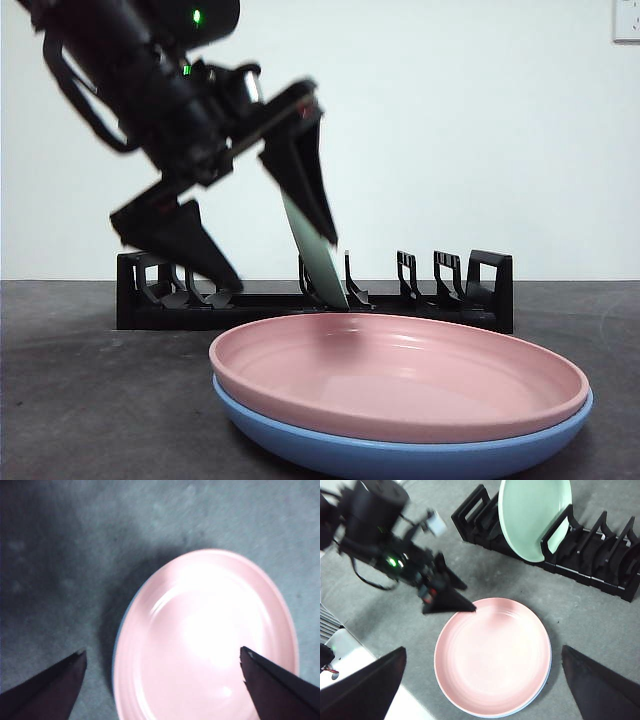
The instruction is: Place the plate
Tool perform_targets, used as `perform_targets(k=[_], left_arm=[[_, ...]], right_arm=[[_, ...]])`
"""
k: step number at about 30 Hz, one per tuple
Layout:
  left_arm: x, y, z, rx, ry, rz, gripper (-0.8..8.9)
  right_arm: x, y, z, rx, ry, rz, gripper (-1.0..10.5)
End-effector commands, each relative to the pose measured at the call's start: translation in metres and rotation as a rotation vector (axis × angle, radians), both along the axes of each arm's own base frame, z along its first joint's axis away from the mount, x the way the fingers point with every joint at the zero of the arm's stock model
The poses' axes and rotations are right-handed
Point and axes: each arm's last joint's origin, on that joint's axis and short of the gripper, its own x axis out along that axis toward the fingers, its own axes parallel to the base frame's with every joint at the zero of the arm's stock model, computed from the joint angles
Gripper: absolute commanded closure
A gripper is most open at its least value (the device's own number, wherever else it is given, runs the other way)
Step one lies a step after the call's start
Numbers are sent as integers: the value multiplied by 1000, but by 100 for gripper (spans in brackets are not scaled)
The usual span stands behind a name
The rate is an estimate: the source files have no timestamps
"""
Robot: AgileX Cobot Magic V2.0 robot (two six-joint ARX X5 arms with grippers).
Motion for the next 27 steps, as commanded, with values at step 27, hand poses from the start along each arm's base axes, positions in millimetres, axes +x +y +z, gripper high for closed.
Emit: perform_targets(k=[27], left_arm=[[-144,109,154,-99,-389,-151,283]], right_arm=[[1,1,3,-1,-11,4,450]])
